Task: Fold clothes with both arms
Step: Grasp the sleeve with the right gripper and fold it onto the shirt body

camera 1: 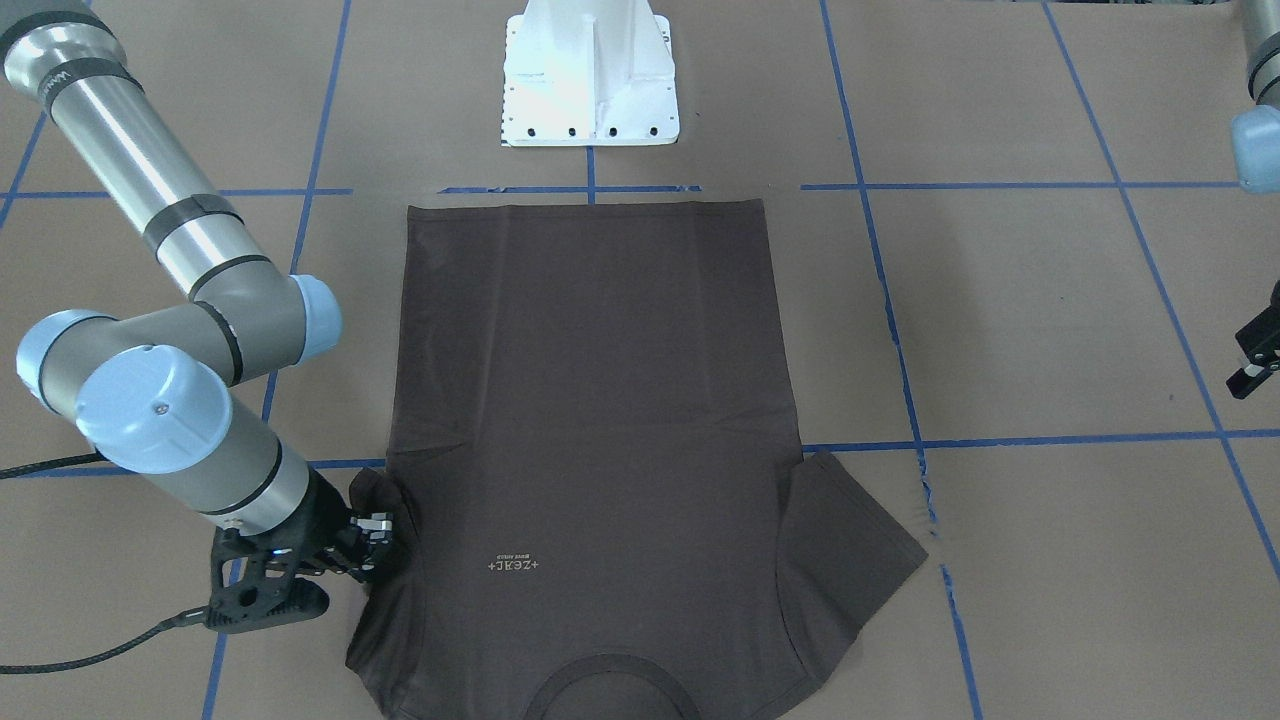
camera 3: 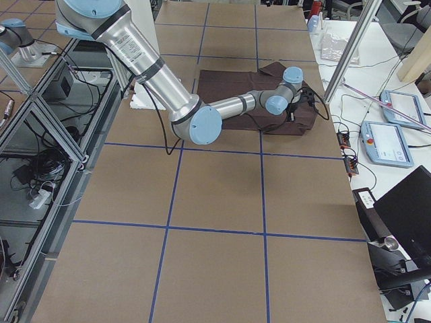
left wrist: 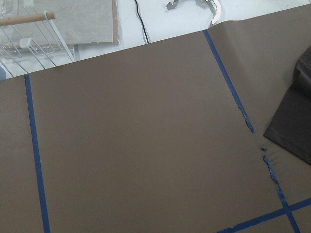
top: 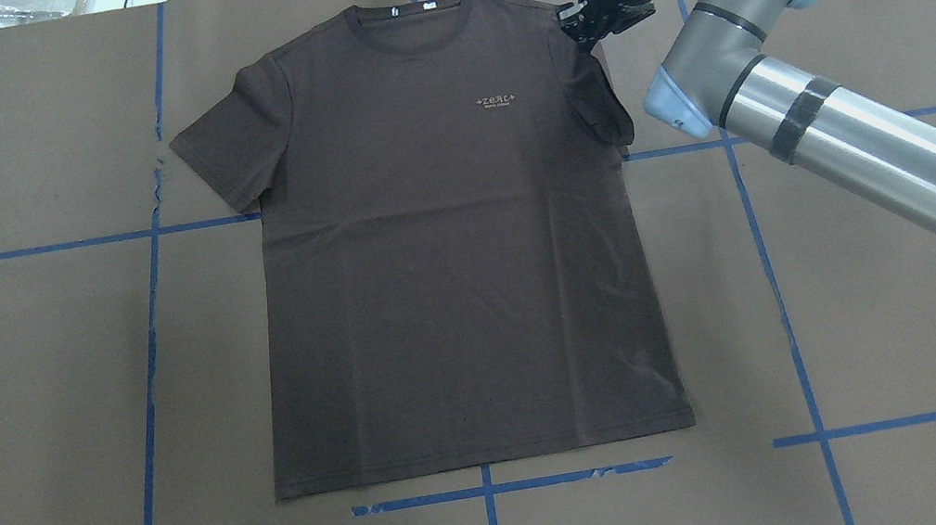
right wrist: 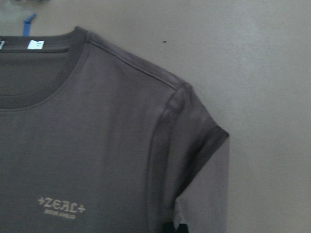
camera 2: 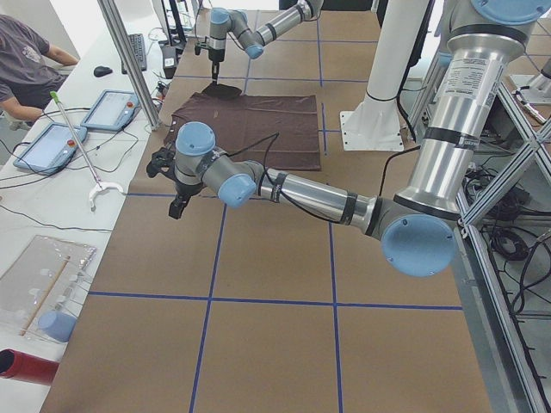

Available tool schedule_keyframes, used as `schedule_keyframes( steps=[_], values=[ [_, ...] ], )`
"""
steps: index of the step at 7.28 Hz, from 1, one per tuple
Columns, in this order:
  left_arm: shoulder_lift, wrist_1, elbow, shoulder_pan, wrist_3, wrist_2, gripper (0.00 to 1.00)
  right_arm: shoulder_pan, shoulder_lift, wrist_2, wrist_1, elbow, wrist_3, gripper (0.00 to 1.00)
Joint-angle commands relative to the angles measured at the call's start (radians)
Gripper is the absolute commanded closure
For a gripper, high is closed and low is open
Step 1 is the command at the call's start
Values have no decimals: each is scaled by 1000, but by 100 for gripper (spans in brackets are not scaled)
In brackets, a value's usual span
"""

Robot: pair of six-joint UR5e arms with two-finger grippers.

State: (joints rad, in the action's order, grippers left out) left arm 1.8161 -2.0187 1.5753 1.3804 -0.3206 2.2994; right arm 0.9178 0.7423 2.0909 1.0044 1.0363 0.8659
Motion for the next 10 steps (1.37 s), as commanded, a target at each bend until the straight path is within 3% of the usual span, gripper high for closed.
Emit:
schedule_keyframes(
  steps=[1, 2, 5, 6, 9, 10],
  values=[
    [0, -2, -1, 0, 2, 0, 0, -81, -69, -107, 6, -2, 8, 100],
    [0, -2, -3, 0, 2, 0, 0, -130, -89, -183, 3, -21, 10, 100],
    [3, -2, -9, 0, -3, 0, 0, -158, -93, -204, 2, -25, 12, 100],
    [5, -3, -11, -1, -11, 0, 0, -157, -92, -204, 0, -27, 13, 1],
    [64, -5, -56, -4, -52, -3, 0, -148, -92, -145, 8, -22, 105, 0],
    [109, -5, -93, -51, -90, -47, 0, -131, -92, -79, 126, 14, 134, 0]
  ],
)
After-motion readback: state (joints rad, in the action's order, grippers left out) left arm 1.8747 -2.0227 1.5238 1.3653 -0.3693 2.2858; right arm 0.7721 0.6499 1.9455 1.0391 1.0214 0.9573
